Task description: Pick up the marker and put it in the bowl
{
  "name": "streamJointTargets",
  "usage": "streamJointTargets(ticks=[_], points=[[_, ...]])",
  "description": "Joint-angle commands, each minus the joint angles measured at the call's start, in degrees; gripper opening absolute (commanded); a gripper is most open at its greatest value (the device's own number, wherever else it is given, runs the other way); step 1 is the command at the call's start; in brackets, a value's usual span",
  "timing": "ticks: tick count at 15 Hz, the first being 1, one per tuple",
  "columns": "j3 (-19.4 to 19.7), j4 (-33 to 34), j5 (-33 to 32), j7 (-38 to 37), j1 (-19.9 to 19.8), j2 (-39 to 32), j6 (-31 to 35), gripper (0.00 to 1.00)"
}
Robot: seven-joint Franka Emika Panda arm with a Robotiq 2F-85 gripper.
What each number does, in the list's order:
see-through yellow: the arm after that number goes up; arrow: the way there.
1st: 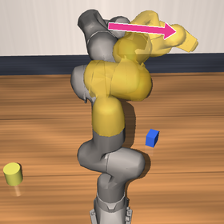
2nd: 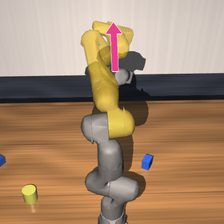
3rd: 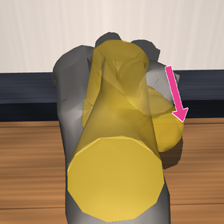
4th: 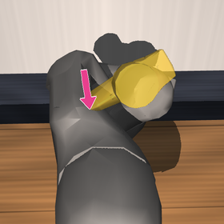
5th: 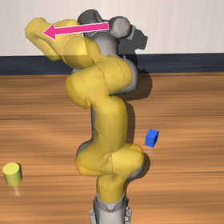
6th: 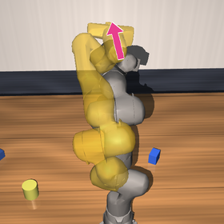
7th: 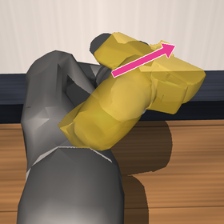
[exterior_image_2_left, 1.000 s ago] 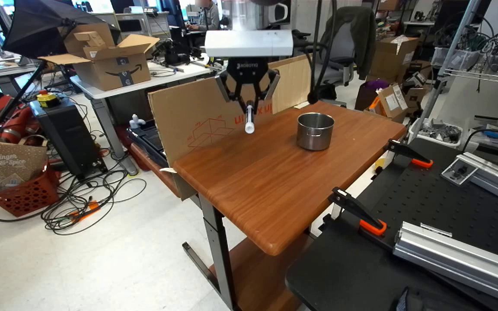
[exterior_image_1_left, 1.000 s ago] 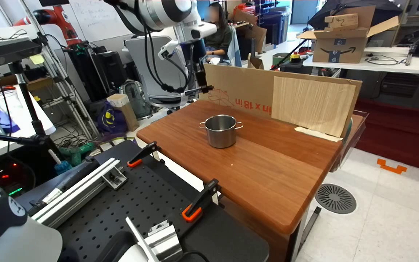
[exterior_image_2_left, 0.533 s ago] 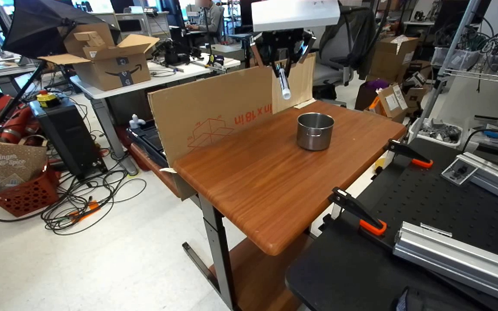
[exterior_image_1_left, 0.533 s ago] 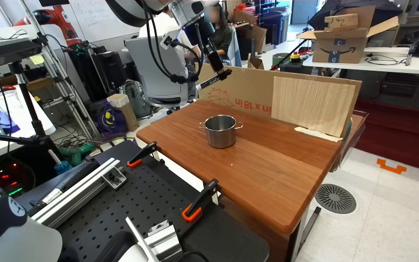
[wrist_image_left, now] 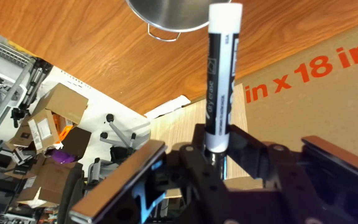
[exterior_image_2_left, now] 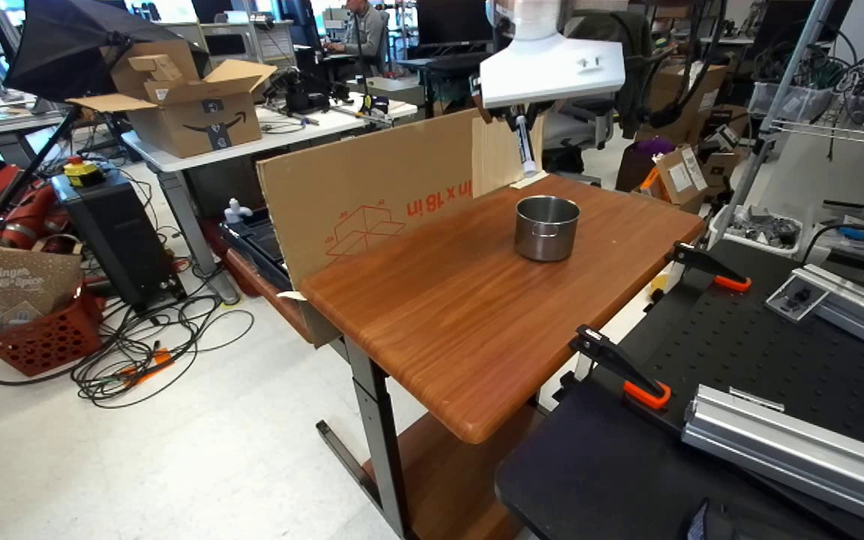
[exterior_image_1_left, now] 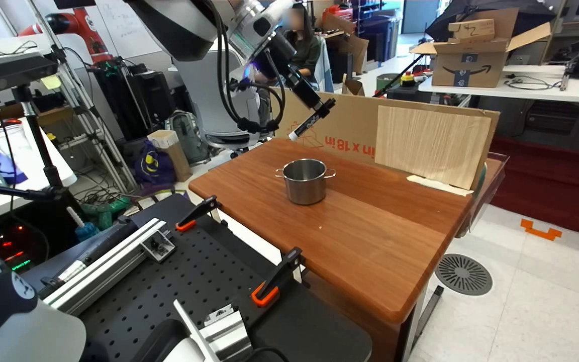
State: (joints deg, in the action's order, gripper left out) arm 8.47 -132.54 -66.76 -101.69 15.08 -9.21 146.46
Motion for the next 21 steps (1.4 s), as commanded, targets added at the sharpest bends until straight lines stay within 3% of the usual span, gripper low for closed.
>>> streamJointTargets(ticks=[1, 3, 4, 7, 8, 9, 21], points=[[0.9, -2.1, -8.2, -8.2, 0.4, 0.7, 0.5, 0.06], [0.9, -2.9, -10.3, -10.6, 0.3, 0.3, 0.2, 0.06], [-3.4, -3.0, -11.4, -11.5, -4.0, 0.1, -0.5, 0.06], [-5.3, -3.3, -13.2, -13.2, -5.9, -0.7, -0.6, 0.06], [-2.6, -3.2, -13.8, -13.9, -3.5, -1.3, -0.1, 0.06], [-5.9, -3.1, -14.0, -13.9, -6.7, -1.5, -0.7, 0.06], [-8.2, -0.5, -13.0, -12.8, -8.6, -9.1, -2.5, 0.06]])
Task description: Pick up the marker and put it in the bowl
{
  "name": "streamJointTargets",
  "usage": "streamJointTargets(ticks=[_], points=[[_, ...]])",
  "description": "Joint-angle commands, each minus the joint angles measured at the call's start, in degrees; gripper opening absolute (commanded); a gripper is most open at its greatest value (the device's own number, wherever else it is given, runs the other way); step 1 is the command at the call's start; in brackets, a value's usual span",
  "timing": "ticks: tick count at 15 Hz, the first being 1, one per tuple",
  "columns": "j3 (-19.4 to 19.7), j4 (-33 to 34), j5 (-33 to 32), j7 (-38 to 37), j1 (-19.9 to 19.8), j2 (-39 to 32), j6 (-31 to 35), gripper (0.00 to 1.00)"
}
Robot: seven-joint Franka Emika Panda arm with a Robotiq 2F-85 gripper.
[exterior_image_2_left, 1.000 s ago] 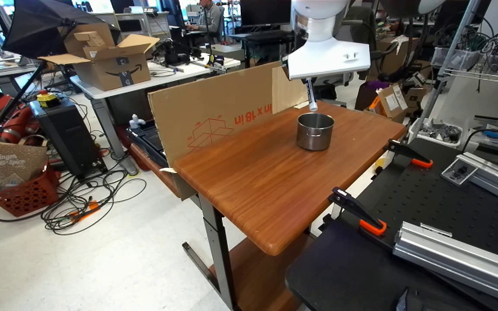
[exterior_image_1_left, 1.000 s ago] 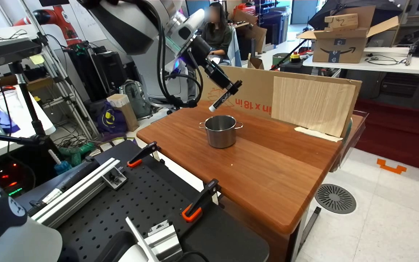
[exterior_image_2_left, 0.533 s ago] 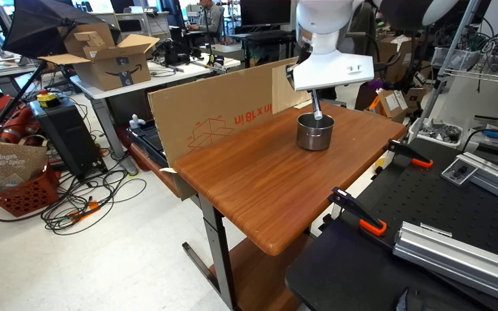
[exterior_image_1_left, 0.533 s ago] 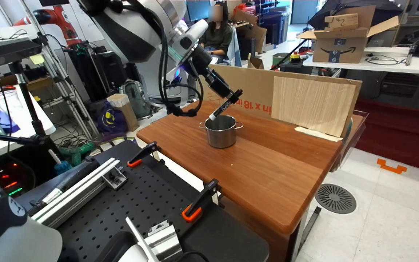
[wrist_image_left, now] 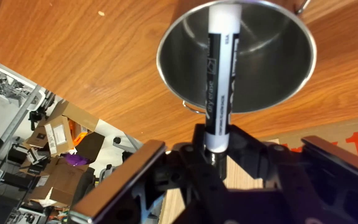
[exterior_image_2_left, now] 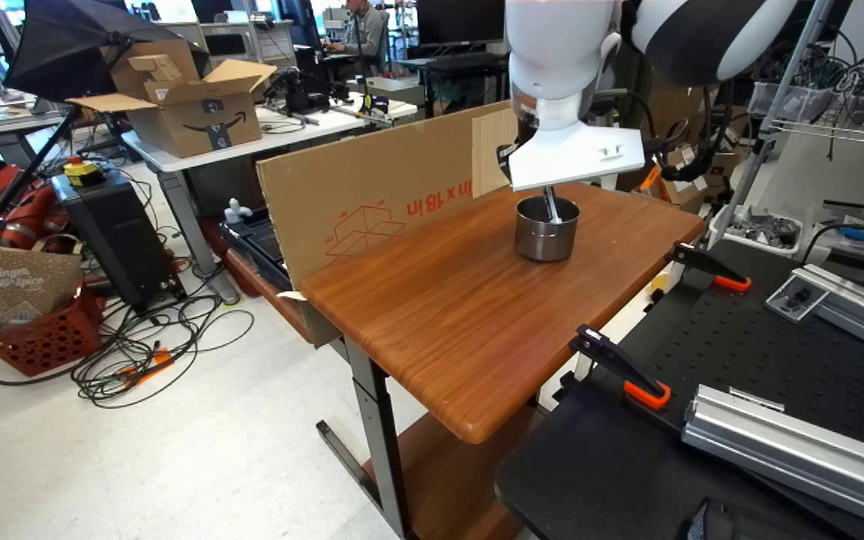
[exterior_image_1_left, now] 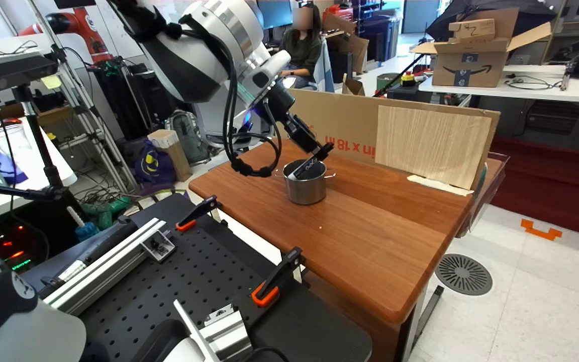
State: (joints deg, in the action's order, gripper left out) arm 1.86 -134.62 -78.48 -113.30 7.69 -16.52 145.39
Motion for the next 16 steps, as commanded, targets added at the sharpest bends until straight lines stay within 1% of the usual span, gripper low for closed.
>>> streamJointTargets(ticks=[1, 3, 4, 5, 7, 12, 16], points=[[-1.7, 1.9, -1.3, -1.1, -1.2, -2.4, -1.5, 0.06], [-1.8, 2.5, -1.1, -1.0, -1.1, -3.3, -1.8, 0.06], [-1.8, 2.8, -1.0, -0.9, -1.2, -3.6, -1.7, 0.39], [-1.9, 3.0, -0.8, -0.9, -1.2, -3.8, -1.7, 0.5], [-1.9, 3.2, -0.5, -0.5, -1.3, -3.9, -1.6, 0.62], [-2.2, 3.3, 0.1, 0.0, -1.6, -3.9, -1.9, 0.99], [-2.4, 3.3, 0.4, 0.2, -1.6, -3.4, -1.7, 1.0]])
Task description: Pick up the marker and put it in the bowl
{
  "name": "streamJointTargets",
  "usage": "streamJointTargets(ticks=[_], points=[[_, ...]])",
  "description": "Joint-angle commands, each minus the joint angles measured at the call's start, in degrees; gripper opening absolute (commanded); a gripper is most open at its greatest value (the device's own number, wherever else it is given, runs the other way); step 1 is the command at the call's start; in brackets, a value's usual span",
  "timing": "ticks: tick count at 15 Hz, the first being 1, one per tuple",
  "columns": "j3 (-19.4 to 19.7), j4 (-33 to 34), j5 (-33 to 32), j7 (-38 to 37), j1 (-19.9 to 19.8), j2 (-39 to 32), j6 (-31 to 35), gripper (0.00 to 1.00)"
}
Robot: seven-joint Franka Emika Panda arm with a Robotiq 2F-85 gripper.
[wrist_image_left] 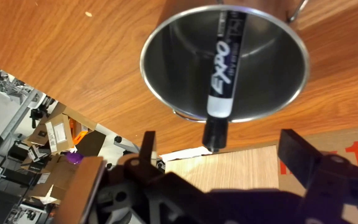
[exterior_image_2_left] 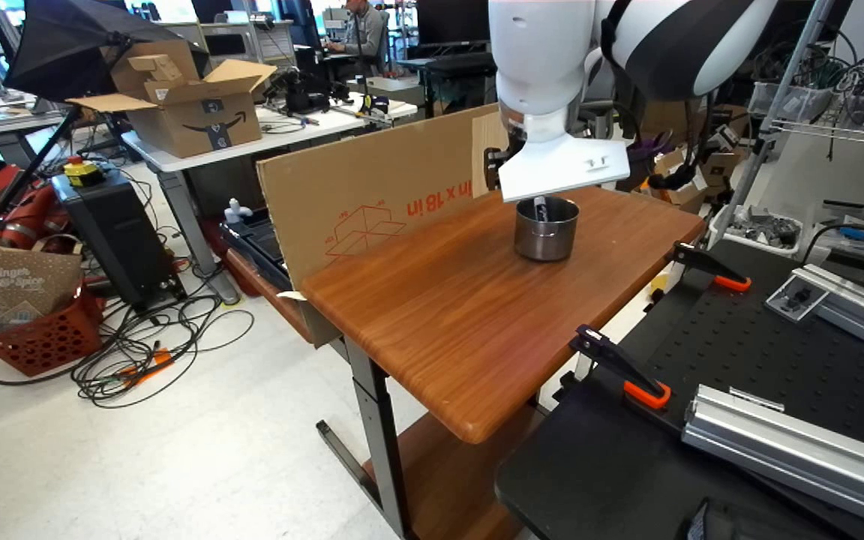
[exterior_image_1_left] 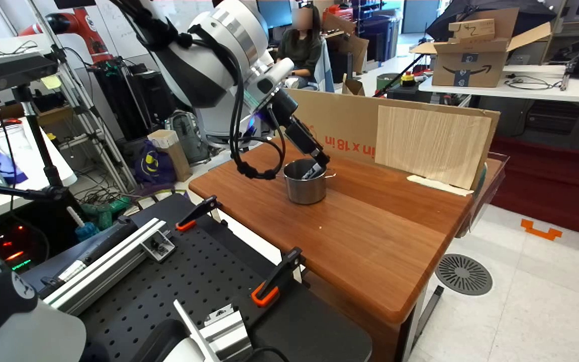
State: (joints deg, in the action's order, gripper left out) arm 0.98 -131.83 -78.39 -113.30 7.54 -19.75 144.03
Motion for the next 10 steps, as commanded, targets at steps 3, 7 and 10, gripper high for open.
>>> streamJointTargets(ticks=[3, 7, 10], points=[[-2.0, -0.3, 1.0, 0.8, -1.5, 1.8, 0.3, 1.0], [-3.3, -3.5, 2.6, 2.7, -1.6, 7.9, 1.8, 1.0], [-4.5, -6.9, 7.4, 8.5, -1.9, 13.8, 4.9, 1.0]])
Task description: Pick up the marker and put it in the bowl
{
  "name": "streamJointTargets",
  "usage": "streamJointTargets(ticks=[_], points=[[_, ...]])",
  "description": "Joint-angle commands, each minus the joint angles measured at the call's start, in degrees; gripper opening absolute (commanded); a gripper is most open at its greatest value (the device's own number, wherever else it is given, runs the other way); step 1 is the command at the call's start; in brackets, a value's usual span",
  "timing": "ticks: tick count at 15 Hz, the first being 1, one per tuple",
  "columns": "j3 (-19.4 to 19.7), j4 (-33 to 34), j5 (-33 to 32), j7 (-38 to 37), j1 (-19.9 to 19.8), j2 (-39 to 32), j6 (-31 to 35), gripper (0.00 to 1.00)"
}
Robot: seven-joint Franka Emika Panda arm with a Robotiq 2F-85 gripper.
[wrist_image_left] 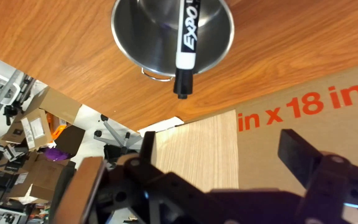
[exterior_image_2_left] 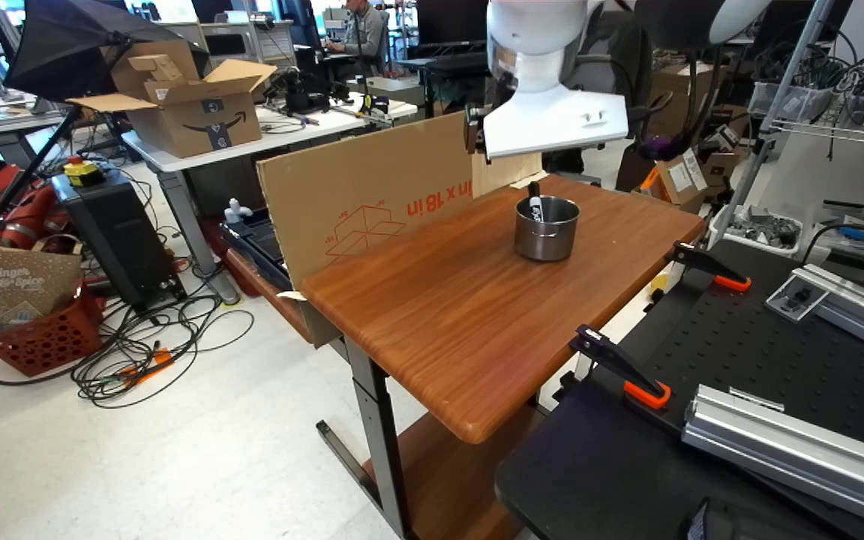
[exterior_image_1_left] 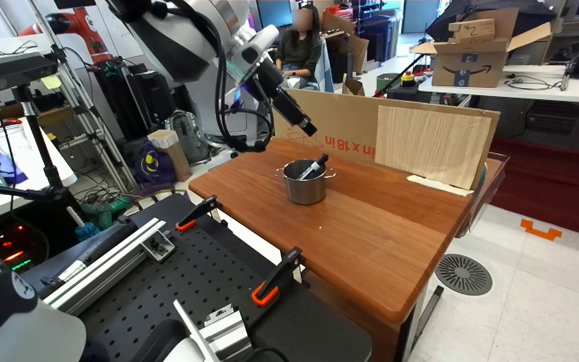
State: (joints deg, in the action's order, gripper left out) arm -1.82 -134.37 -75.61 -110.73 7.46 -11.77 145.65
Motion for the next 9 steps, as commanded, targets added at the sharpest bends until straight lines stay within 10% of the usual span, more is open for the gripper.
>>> streamJointTargets(ticks=[1, 9], points=[[-2.0, -5.8, 8.5, 10.8, -1.9, 7.6, 4.2, 1.0], [-0.7, -3.2, 5.0, 5.5, 0.0, 4.4, 1.8, 1.0]])
